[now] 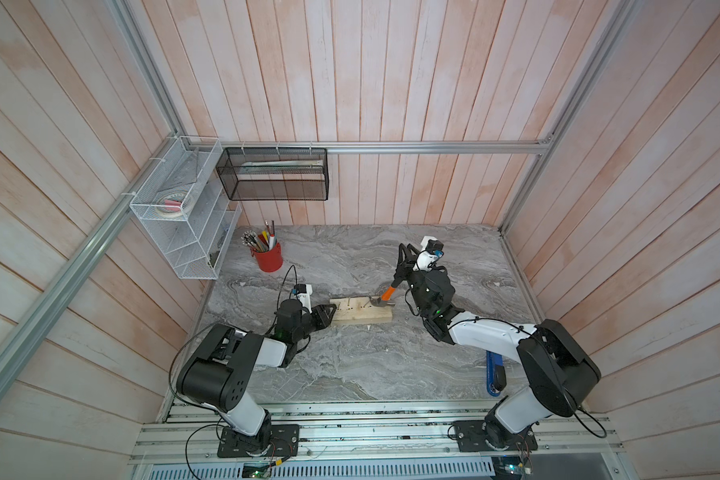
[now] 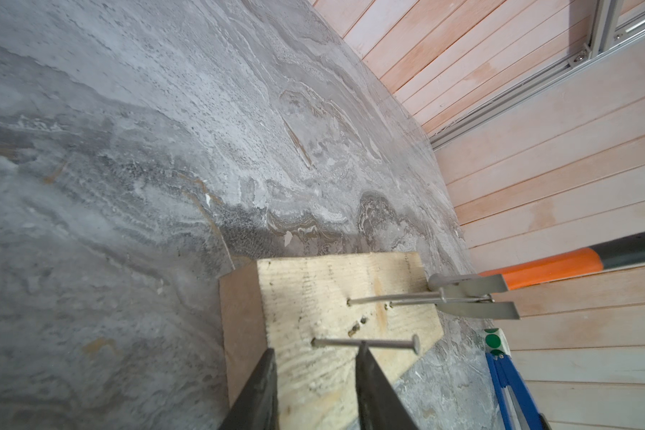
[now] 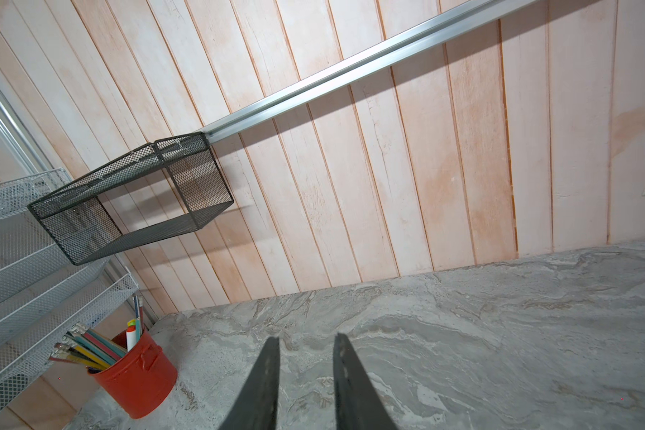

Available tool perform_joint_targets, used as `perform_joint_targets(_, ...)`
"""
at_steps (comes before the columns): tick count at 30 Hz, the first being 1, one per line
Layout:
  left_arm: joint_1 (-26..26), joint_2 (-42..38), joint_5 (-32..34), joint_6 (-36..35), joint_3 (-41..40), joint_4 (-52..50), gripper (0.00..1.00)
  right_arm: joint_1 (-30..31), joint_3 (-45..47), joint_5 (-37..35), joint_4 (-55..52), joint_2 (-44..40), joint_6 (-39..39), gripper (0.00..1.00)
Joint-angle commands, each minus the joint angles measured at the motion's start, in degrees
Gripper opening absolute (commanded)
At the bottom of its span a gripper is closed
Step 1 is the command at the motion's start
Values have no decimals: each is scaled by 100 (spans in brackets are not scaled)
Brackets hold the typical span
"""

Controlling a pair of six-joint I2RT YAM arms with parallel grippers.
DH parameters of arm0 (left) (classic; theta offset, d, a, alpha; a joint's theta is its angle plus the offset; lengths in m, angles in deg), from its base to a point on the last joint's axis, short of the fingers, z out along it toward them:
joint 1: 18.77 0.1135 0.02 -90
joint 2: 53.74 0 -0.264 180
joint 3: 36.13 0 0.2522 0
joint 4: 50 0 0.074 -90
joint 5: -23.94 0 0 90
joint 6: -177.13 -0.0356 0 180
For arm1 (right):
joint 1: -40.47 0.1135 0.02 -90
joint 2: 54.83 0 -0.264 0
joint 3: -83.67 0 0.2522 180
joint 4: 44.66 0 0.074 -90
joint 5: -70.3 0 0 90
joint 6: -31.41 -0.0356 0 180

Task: Use a claw hammer to pull out a nail
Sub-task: Remove the nail from the mounting plate.

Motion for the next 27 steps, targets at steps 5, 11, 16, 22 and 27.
perform_joint_targets(5, -54, 167, -12, -114, -19, -467, 37, -50, 425, 254, -148, 12, -534, 0)
perform_joint_targets(11, -56, 158, 4, -120, -19, -493, 37, -134, 639, 267, 32, -77, -745, 0)
perform_joint_targets(16, -51, 151, 5, -140, -11, -524, 37, -230, 832, 301, 166, -148, -929, 0)
perform_joint_targets(22, -59, 134, 20, -184, 23, -608, 37, -361, 1073, 314, 276, -235, -1286, 0)
perform_joint_targets(27, -56, 19, 49, -254, 25, -713, 37, -616, 1382, 340, 449, -450, -1888, 0)
